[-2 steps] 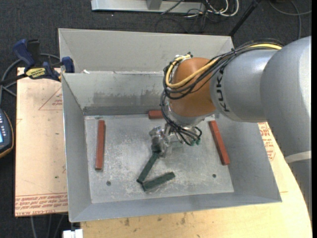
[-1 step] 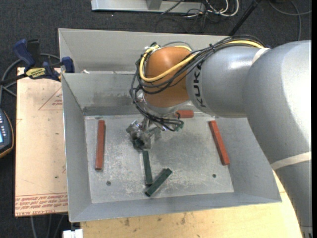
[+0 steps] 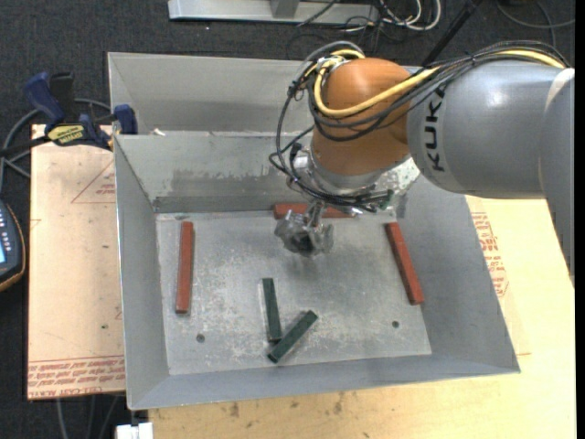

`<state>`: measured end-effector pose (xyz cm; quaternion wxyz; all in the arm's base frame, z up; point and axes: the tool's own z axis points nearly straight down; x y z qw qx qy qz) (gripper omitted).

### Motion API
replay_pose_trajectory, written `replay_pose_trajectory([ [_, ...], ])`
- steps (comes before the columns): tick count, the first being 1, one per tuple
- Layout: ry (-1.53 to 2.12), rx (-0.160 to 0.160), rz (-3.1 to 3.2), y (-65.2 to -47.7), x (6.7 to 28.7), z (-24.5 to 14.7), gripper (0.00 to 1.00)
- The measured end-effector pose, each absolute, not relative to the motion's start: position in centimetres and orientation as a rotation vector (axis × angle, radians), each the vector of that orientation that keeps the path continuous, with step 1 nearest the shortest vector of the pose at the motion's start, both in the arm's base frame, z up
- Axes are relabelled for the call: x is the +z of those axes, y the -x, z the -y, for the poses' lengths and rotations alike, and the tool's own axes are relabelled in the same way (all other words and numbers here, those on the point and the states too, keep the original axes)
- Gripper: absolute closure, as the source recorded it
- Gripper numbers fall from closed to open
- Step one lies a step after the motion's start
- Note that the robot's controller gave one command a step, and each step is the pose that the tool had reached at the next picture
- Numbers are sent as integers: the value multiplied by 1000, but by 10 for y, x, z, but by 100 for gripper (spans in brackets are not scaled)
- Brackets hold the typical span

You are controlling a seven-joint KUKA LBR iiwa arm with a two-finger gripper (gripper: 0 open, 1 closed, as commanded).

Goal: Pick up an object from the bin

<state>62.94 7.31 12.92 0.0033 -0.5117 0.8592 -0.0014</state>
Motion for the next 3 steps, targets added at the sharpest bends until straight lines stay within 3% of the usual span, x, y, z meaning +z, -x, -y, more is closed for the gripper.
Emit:
replay_pose_trajectory([
  [1, 1635, -6, -2669, -624, 224, -73, 100],
  [2, 1625, 9, -2693, -636, 123, -100, 100],
  [3, 1113, 5, -2936, -622, 131, -163, 100],
])
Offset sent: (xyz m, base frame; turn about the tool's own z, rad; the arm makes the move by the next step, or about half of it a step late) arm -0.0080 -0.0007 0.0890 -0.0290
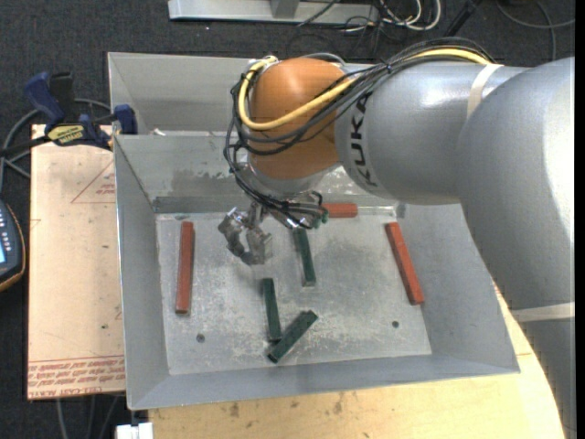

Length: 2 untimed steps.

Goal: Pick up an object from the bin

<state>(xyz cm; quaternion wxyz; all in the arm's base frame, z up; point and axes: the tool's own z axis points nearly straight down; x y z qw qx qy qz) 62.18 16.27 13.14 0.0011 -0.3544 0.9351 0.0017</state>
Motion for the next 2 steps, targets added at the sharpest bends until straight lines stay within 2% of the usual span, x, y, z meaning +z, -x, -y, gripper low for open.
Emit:
replay_pose_trajectory([
  [1, 813, 1, -3033, -630, 127, -108, 100],
  [2, 816, 2, -3031, -630, 127, -109, 0],
])
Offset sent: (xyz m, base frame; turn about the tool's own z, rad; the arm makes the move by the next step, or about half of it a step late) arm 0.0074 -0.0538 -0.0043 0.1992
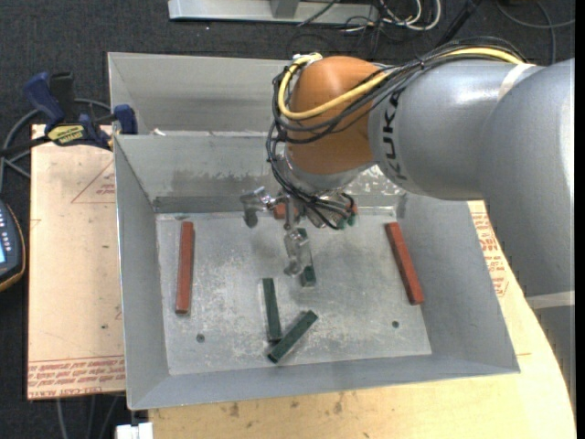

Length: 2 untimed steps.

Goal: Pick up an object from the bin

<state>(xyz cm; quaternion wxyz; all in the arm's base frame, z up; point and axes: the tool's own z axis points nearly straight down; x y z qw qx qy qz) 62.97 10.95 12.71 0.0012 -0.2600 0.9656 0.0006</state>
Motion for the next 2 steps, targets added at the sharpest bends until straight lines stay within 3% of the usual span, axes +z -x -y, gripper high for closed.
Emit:
replay_pose_trajectory([
  [1, 808, 3, -3046, -552, 88, -72, 0],
  [2, 1085, -4, -2927, -490, 75, -69, 0],
])
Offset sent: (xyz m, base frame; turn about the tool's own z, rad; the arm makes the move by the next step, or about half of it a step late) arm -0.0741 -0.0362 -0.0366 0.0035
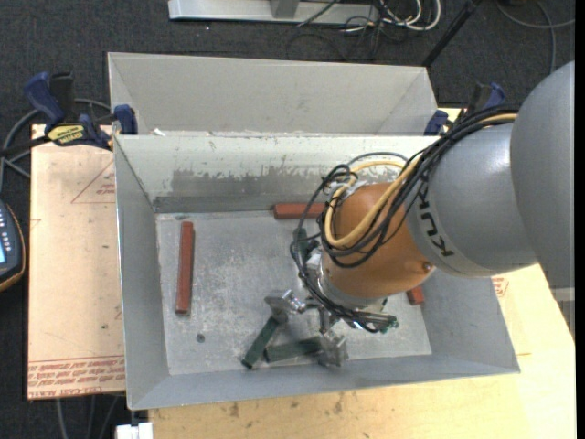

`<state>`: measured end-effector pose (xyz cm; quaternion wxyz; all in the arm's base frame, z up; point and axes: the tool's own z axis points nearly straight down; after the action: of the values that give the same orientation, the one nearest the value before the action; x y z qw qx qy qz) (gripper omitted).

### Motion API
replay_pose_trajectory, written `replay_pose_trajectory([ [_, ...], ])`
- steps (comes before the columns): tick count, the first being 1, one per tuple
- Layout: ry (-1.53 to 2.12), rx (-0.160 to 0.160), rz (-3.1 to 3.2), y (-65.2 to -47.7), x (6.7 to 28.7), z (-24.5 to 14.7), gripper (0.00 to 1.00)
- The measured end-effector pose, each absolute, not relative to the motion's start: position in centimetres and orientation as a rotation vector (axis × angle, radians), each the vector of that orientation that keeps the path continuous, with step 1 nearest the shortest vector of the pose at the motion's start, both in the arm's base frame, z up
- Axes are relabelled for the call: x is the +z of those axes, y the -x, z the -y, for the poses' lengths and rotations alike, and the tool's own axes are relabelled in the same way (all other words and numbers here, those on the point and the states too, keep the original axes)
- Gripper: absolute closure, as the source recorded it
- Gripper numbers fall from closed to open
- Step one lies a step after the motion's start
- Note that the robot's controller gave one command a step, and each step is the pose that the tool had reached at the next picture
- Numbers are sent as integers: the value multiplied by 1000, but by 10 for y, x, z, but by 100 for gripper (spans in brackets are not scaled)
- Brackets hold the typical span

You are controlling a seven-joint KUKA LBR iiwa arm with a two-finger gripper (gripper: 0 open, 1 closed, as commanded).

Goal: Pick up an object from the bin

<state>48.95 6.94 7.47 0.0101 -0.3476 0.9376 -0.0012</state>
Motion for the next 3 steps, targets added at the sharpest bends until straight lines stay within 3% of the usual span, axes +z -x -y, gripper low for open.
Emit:
replay_pose_trajectory([
  [1, 1094, 0, -2939, -486, 73, -70, 100],
  [2, 1090, -2, -2926, -489, 74, -71, 0],
  [3, 1469, 3, -2766, -577, 71, -179, 0],
])
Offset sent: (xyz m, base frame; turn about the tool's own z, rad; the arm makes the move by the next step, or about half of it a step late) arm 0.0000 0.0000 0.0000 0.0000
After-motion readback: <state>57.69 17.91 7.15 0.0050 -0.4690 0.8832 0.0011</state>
